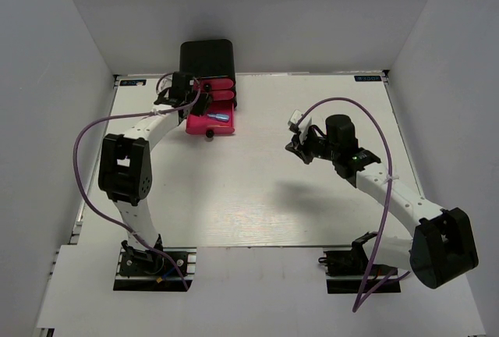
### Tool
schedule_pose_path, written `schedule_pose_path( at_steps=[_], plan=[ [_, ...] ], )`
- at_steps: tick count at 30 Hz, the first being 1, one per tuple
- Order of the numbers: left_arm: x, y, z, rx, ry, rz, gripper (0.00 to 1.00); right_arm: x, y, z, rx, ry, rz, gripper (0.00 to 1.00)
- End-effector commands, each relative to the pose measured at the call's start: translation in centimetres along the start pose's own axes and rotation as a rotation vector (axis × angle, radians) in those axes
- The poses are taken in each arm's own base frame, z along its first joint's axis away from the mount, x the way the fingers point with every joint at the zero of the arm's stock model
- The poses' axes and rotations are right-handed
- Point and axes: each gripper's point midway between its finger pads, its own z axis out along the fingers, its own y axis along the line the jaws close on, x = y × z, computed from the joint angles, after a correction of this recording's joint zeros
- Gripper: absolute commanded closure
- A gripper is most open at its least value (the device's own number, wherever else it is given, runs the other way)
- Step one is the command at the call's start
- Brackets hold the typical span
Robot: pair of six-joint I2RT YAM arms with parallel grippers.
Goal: Sort the stationery into containers
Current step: Place the pen in the storage box, then close the drawer in the storage box.
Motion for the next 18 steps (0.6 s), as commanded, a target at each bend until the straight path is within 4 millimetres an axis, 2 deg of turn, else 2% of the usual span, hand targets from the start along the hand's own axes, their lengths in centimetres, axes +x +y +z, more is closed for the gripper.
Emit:
schedule_pose_path(
  at_steps=[1,3,4,6,7,9,10,12,14,15,16,18],
  plan=[
    [-1.4,-3.3,-2.9,0.080,-0.025,0.160,1.00,-1.1,-0.2,0.2,-0.010,-0.044,-0.018,1.00],
    [-1.2,-3.5,-3.9,0.095,-0.004,0.227,1.00,-0.9,-0.2,0.2,-0.012,-0.040,-0.015,1.00],
    [-0.7,-1.8,-3.9,0.074,0.014,0.302,1.00,-0.9,-0.1,0.3,-0.016,-0.042,-0.016,1.00],
    [0.1,-0.6,-5.3,0.065,0.036,0.353,1.00,-0.6,-0.2,0.4,-0.013,-0.037,-0.011,1.00],
    [0.9,1.9,-5.1,0.027,0.065,0.387,1.00,-0.5,-0.2,0.5,-0.013,-0.037,-0.009,1.00],
    [1.4,4.3,-5.5,-0.017,0.086,0.412,1.00,-0.3,-0.3,0.6,-0.014,-0.032,-0.004,1.00],
    [1.9,6.4,-5.9,-0.058,0.106,0.414,1.00,-0.1,-0.3,0.7,-0.016,-0.029,-0.002,1.00],
    [2.5,9.2,-6.8,-0.098,0.124,0.404,1.00,-0.1,-0.2,0.7,-0.020,-0.028,0.002,1.00],
    [2.7,9.9,-7.2,-0.091,0.119,0.386,1.00,0.0,-0.2,0.8,-0.021,-0.022,0.002,1.00],
    [3.0,11.1,-7.0,-0.111,0.128,0.386,1.00,0.1,-0.3,0.8,-0.019,-0.019,0.005,1.00],
    [3.0,11.0,-7.0,-0.113,0.126,0.357,1.00,0.3,-0.2,0.8,-0.022,-0.015,0.009,1.00],
    [3.1,12.1,-6.3,-0.156,0.123,0.345,1.00,0.4,-0.1,0.9,-0.029,-0.012,0.008,1.00]
  ],
)
